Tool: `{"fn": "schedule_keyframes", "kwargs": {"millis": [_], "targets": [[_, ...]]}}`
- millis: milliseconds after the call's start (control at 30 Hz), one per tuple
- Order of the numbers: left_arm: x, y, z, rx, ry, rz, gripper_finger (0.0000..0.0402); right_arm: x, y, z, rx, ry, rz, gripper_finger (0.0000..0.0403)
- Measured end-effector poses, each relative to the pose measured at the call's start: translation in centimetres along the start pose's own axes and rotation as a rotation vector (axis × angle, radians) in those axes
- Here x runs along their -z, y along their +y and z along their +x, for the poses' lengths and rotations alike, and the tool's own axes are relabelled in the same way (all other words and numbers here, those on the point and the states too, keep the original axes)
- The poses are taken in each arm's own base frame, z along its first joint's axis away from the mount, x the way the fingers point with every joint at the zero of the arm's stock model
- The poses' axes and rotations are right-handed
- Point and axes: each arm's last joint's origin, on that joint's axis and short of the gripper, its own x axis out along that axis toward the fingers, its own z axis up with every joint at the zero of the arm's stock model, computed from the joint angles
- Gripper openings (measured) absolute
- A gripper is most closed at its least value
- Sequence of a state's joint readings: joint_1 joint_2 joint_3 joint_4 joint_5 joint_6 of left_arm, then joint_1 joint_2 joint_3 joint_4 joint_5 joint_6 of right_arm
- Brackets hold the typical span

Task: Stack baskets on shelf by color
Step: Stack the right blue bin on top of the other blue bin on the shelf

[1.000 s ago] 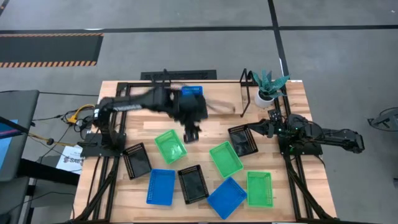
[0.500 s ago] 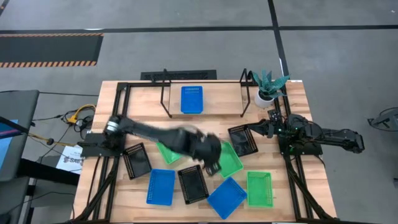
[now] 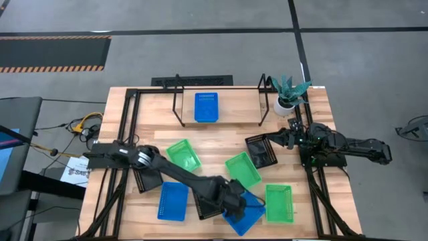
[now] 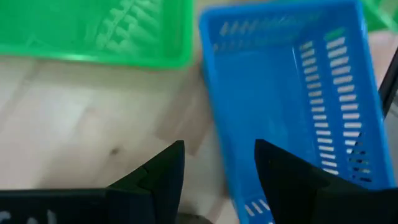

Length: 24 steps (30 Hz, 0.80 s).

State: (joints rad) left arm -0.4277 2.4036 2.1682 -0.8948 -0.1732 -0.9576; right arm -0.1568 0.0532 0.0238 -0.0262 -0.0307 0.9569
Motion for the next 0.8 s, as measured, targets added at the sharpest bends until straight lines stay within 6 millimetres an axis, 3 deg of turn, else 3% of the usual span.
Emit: {"fn": "schedule_keyframes", "kwargs": {"millis": [167,267,367,533,600,700,800], "targets": [[0.9,-0.1,2.1,-0.031,0.029,0.009,0.018,0.2,0.1,0.0,-0.012,0.018,-0.025,0.0224],[1.0,0.2,2.1,-0.046,0.049,0.01,0.0165,0.3,0.2,0.0,-0.02,0.029,-0.026,0.0224],[0.8,0.5,2.1,-0.069,0.062,-0.004,0.0123,0.4,0.3,0.0,-0.029,0.041,-0.026,0.0224],[0.1,0.7,1.9,-0.055,0.059,-0.051,0.0017,0.6,0.4,0.0,-0.042,0.061,-0.027,0.0224],[-0.3,0.6,1.9,-0.029,0.048,-0.095,0.0009,0.7,0.5,0.0,-0.048,0.068,-0.028,0.0224],[-1.0,0.5,1.0,0.006,0.063,-0.14,0.0003,0.8,0.5,0.0,-0.054,0.077,-0.028,0.0224],[-2.2,-0.2,-1.6,0.069,0.07,-0.153,0.0002,0.9,0.6,0.0,-0.062,0.085,-0.029,0.0224]]}}
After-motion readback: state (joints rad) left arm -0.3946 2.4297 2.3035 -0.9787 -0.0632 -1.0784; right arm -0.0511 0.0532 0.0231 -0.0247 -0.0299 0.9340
